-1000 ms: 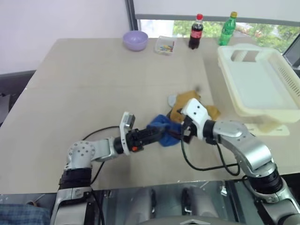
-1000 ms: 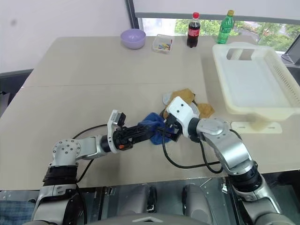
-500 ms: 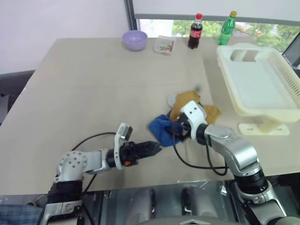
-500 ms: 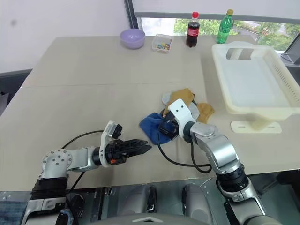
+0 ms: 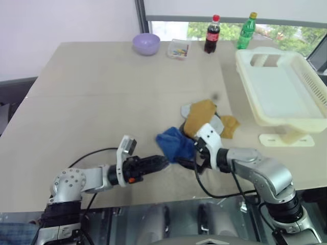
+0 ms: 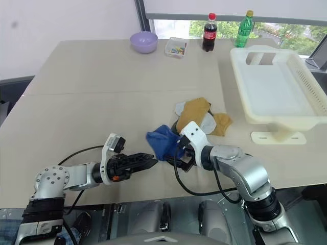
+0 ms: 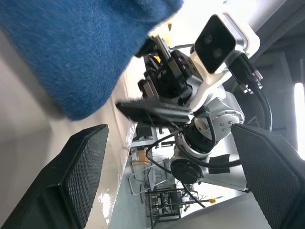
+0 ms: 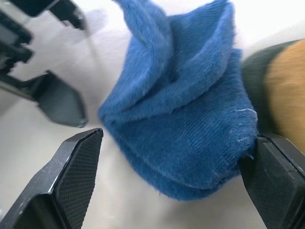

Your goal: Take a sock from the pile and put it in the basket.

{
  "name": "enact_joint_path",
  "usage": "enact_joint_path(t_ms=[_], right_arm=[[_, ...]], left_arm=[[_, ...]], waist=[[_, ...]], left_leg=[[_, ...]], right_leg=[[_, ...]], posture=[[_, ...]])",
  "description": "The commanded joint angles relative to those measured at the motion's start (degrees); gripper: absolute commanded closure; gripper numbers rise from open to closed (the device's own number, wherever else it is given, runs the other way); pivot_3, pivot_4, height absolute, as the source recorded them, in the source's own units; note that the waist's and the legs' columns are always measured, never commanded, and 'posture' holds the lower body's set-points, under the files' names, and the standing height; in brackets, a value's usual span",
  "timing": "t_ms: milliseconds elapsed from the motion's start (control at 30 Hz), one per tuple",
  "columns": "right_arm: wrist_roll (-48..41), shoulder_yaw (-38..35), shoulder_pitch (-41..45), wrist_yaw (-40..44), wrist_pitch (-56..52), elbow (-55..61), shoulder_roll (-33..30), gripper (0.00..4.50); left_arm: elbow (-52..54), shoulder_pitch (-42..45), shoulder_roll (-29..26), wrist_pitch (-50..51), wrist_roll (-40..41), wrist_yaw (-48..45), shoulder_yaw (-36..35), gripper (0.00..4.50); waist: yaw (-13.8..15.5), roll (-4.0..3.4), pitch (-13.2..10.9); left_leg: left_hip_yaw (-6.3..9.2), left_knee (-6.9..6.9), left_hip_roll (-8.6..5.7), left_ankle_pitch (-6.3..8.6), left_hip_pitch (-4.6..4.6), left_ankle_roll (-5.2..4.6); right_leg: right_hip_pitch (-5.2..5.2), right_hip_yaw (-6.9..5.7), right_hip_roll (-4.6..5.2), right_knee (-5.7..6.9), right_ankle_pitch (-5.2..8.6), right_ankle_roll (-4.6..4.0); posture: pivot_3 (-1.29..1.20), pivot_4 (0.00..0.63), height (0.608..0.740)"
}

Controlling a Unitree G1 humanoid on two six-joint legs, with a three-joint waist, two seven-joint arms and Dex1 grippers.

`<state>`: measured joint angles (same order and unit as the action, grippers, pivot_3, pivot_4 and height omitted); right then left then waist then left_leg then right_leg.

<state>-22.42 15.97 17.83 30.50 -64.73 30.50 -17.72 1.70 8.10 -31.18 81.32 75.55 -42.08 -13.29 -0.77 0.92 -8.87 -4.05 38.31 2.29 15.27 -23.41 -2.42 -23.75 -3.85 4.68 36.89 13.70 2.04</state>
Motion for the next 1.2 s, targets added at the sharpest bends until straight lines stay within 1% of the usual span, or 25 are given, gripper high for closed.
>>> enact_joint_path(t_ms=[33,133,233,300,400,567,667,833,933,1033,1200], right_arm=[[-3.14,-1.29,0.54,0.12,-0.41,2.43,1.28,0.0],[-4.52,-2.28,0.9,-0.75,-2.25,1.72,2.04,0.0],[-2.96,-2.5,1.41,-4.47,-5.29,-1.63,2.83,0.0],[-3.56,-3.55,1.5,-5.73,-7.27,-2.88,3.87,0.0],[-5.06,-4.8,1.47,-6.05,-9.81,-2.99,4.7,0.0],[-8.21,-9.02,2.14,-6.69,-13.59,-3.65,7.46,0.0],[-8.83,-9.26,2.87,-6.91,-14.6,-4.04,7.55,0.0],[-9.01,-8.23,3.26,-7.21,-14.89,-4.65,6.97,0.0],[-8.96,-7.69,3.46,-7.3,-14.64,-4.76,6.6,0.0],[-9.01,-7.56,3.44,-7.49,-14.48,-4.74,6.42,0.0],[-9.0,-7.38,3.3,-8.15,-14.45,-4.63,6.83,0.0]], left_arm=[[0.44,-0.32,-0.69,-0.85,-0.28,-1.13,-0.63,0.05],[0.33,-0.13,-0.99,-0.74,-0.16,-1.29,-0.77,0.05],[0.13,-0.22,-1.57,-0.94,-0.51,-1.97,-0.8,0.05],[0.34,-0.29,-2.38,-1.09,-0.69,-2.98,-0.98,0.05],[0.49,-0.23,-3.53,-1.03,0.31,-4.87,-2.37,0.05],[2.09,-0.91,-5.57,-4.43,-0.64,-9.62,-4.7,0.05],[1.37,-0.08,-5.77,-5.92,0.01,-10.08,-6.5,0.05],[-2.42,2.93,-4.93,-9.71,-3.1,-7.2,-7.74,0.05],[-4.49,5.74,-3.13,-12.12,-5.39,-5.59,-6.77,0.05],[-7.18,9.18,-0.31,-13.93,-6.11,-3.34,-7.54,0.05],[-11.37,13.66,2.78,-17.23,-11.85,-2.68,-4.35,0.05]], waist=[[0.01,0.0,0.0],[-0.02,0.0,0.0],[-0.01,0.0,0.0],[0.0,0.01,0.01],[-0.01,0.02,0.01],[0.0,0.01,0.01],[0.0,0.01,0.01],[0.0,0.01,0.02],[0.01,0.03,0.03],[0.1,0.08,0.06],[-0.01,0.11,0.08]], left_leg=[[0.0,0.0,0.0,0.0,0.0,0.0],[0.0,0.0,0.02,0.0,0.0,0.0],[0.0,0.0,0.02,0.0,0.0,0.0],[0.0,0.0,0.0,0.0,0.0,0.0],[0.0,0.0,0.02,0.0,0.02,0.0],[0.0,0.0,0.02,0.0,0.01,0.0],[0.0,0.0,0.02,0.0,0.01,-0.01],[0.02,0.0,0.01,0.03,0.01,-0.05],[0.0,0.0,-0.01,0.04,0.02,-0.08],[-0.01,0.01,-0.02,0.02,0.02,-0.04],[-0.03,0.03,-0.05,0.01,0.02,-0.04]], right_leg=[[0.0,0.0,0.0,0.0,0.0,0.0],[0.0,0.0,-0.01,0.0,0.0,0.0],[0.0,0.0,-0.01,0.0,0.0,0.0],[0.0,0.0,0.0,0.0,0.0,-0.01],[0.0,0.0,-0.01,0.02,0.0,-0.01],[0.0,-0.01,0.0,0.02,0.0,-0.01],[0.0,-0.01,0.01,0.02,0.0,-0.02],[0.0,-0.02,0.0,0.03,0.0,-0.02],[0.01,-0.01,-0.01,0.04,-0.01,-0.01],[0.02,-0.01,-0.01,0.04,-0.01,0.0],[0.01,0.02,-0.05,0.09,-0.01,0.01]], posture=[[0.0,0.15,0.74],[0.0,0.15,0.74],[0.0,0.15,0.74],[0.0,0.15,0.74],[0.0,0.15,0.74],[0.0,0.15,0.74],[0.0,0.15,0.74],[0.0,0.15,0.74],[0.0,0.15,0.74],[0.0,0.15,0.74],[0.0,0.15,0.74]])
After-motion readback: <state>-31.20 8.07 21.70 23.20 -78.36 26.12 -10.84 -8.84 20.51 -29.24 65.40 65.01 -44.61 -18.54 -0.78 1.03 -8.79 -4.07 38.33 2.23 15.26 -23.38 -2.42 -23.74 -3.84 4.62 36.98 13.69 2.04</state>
